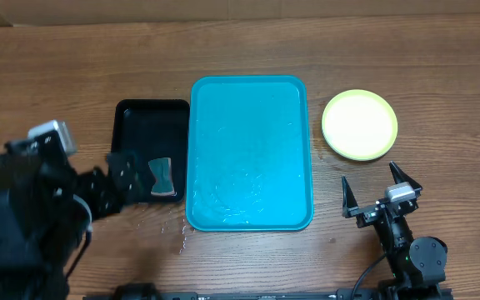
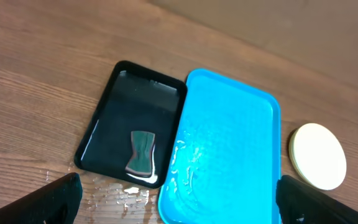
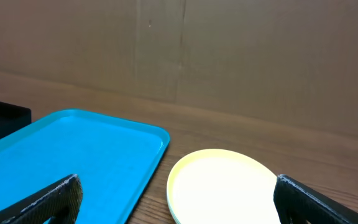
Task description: Clean dirty plates on tray and stack at the side
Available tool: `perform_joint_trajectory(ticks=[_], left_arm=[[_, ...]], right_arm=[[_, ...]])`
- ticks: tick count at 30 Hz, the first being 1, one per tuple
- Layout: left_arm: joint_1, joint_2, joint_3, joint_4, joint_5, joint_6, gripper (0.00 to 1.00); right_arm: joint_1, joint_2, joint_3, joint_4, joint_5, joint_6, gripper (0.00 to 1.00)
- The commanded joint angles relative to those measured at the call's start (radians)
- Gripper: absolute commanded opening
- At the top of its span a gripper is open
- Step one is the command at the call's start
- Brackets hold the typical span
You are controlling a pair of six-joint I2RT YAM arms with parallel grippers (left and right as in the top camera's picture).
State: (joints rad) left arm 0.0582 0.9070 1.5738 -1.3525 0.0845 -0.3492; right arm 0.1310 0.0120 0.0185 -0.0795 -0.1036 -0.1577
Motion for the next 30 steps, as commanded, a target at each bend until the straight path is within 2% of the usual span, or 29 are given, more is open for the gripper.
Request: perform_joint_trajectory(ticks=[1,18,25,30], left_arm=[[-0.007,-0.077,-0.076,0.016,-0.014,-0.014,1.0],[-0.007,-0.455,-0.551,0.211,-0.019,-0.018,1.0],[-0.007,-0.624,-0.721,0.453,0.01,-0.026,1.0],[-0.008,-0.745,-0.829,0.742,0.057,-0.026,1.0]], right_arm=[[-0.002,-0.009,-0.011,0.003,0.006,0.0,1.0],[-0.002,-0.009,-0.011,0.003,0.006,0.0,1.0],[-0.002,-0.009,-0.011,0.003,0.006,0.0,1.0],[-0.002,-0.009,-0.011,0.003,0.006,0.0,0.99]])
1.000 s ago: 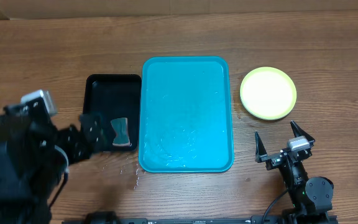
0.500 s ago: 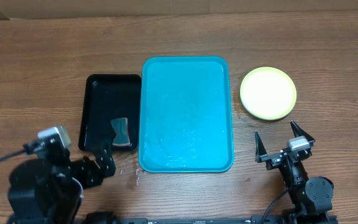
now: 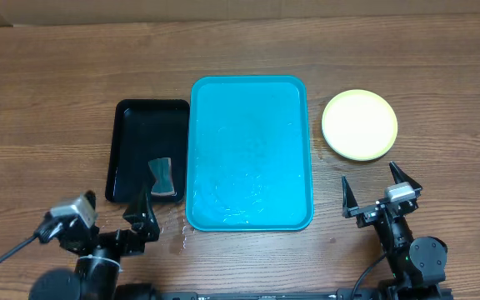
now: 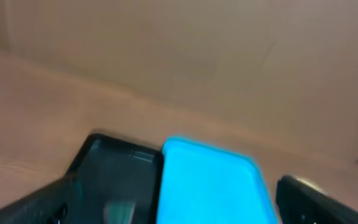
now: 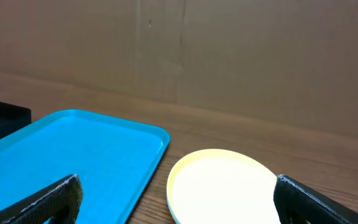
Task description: Clean dirty plates on tray and stack at the side
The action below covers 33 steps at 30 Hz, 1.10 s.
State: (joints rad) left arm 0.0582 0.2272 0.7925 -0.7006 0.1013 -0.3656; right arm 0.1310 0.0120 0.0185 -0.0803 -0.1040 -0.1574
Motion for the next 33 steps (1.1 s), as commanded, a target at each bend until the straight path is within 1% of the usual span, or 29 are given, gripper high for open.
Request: perform_joint_trajectory(ticks=[1,6,11,13,22,28,33], left_arm=[[-0.008,-0.089,-0.069,0.16,0.045,-0.009,1.0],[-0.015,-0.187,-0.177,0.543,0.055,-0.009,1.0],[-0.019,-0.224,-0.226,0.812,0.057,-0.009,1.0],[-0.02,-0.224,-0.229,0.887,0.058,-0.009,1.0],[-0.02,-0.224,-0.307,1.106,0.091,-0.021,1.0],[-0.02,-0.224,-0.426,1.253,0.091,-0.021,1.0],[-0.019,-0.224,-0.536,1.309,0.073,-0.021,1.0]], right_arm=[[-0.002,-0.009,-0.011,0.004,0.006,-0.001,1.0],[-0.002,-0.009,-0.011,0.004,0.006,-0.001,0.99],[-0.002,-0.009,-0.011,0.004,0.006,0.0,1.0],[-0.002,-0.009,-0.011,0.004,0.006,-0.001,1.0],[-0.002,-0.009,-0.011,0.004,0.006,-0.001,1.0],[-0.002,-0.009,-0.011,0.004,0.006,-0.001,1.0],[-0.002,-0.009,-0.011,0.004,0.006,-0.001,0.99]])
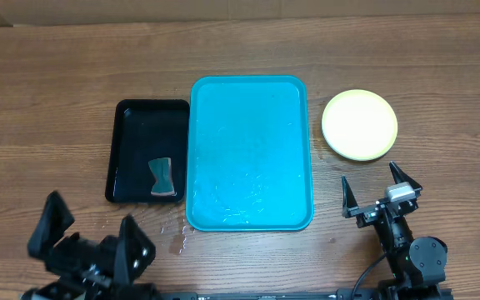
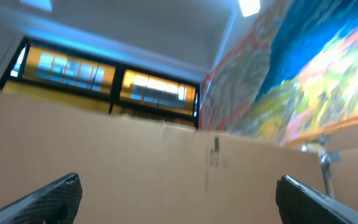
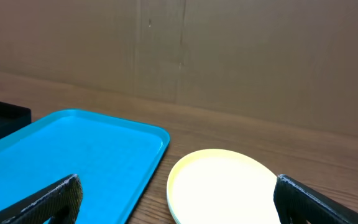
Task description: Clean dirty plates on tray and stack at the side
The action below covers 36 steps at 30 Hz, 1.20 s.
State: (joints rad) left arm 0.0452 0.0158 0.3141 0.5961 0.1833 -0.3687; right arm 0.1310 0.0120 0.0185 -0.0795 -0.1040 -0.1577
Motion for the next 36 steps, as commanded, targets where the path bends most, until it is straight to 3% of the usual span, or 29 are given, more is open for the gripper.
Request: perform_joint_trajectory(ticks=[1,15,24,30,36], left_arm=[[-0.007,-0.012,-0.077,0.011,-0.016,-0.017,1.0],[-0.006,-0.012,-0.306,0.0,-0.061,-0.016,1.0],[-0.006,-0.012,-0.31,-0.298,-0.105,-0.002,1.0],[-0.006,-0.013,-0.31,-0.551,-0.11,0.134,1.0],[-0.006,-0.013,-0.31,-0.666,-0.113,0.33,1.0]], right_arm=[[-0.002,-0.009,-0.01,0.003,0.006,0.0,1.0],[-0.002,-0.009,-0.011,0.003,0.006,0.0,1.0],[-0.002,-0.009,-0.011,0.003,0.006,0.0,1.0],[-0.002,-0.009,-0.011,0.003,0.006,0.0,1.0],[-0.002,-0.009,-0.011,0.003,0.006,0.0,1.0]])
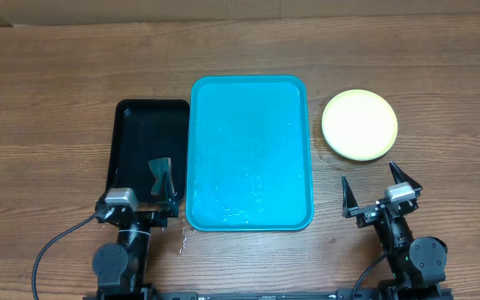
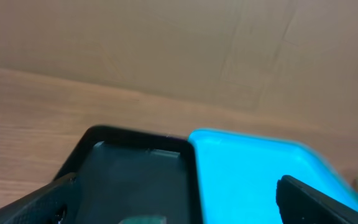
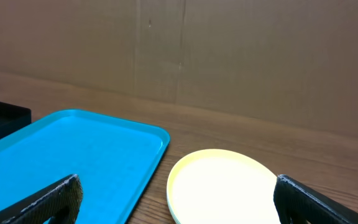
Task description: Clean dirty plates on tray and stack at the side
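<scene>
The blue tray (image 1: pixel 250 150) lies mid-table with only a wet sheen on it. To its right on the wood sits a pale yellow plate (image 1: pixel 359 125), also seen in the right wrist view as the plate (image 3: pixel 225 183). My left gripper (image 1: pixel 136 182) stands open at the front end of the black tray (image 1: pixel 147 133), nothing between its fingers (image 2: pixel 50 200). My right gripper (image 1: pixel 372 183) is open just in front of the plate, its fingers (image 3: pixel 321 198) holding nothing.
A grey-green sponge (image 1: pixel 163 177) lies in the black tray's front right corner, partly behind a left finger. Water drops (image 1: pixel 179 237) spot the wood in front of the trays. A cardboard wall (image 3: pixel 229 50) closes the far side.
My left arm was at the front left table edge with its camera facing the ceiling. It now sits in front of the black tray, looking along the table. The right arm is unmoved.
My left arm first hung high at the left beside the black tray, looking down on it. It then stood low near the front edge, then tilted upward at the front left, and now faces the black tray. Plate, trays, sponge and right arm kept their places.
</scene>
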Available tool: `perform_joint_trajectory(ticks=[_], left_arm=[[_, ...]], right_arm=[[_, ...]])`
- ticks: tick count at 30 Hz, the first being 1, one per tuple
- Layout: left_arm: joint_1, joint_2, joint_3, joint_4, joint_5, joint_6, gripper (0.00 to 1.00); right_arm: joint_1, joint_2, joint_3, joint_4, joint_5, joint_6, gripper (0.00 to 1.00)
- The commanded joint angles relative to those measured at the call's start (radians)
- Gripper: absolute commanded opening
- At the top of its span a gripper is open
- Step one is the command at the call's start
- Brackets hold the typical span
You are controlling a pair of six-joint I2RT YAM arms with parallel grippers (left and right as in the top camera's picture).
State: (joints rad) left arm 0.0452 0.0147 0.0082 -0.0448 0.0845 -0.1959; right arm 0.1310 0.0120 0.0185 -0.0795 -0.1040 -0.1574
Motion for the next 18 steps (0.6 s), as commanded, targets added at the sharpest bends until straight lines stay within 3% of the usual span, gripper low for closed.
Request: perform_joint_trajectory(ticks=[1,18], left_arm=[[-0.006,-0.011,-0.004,-0.029,-0.018,0.174,1.0],[0.014,-0.011,-0.004,-0.03,-0.031,0.219,1.0]], right_arm=[[-0.002,-0.009,-0.011,0.003,0.006,-0.001,1.0],[-0.002,-0.009,-0.011,0.003,0.006,-0.001,0.99]])
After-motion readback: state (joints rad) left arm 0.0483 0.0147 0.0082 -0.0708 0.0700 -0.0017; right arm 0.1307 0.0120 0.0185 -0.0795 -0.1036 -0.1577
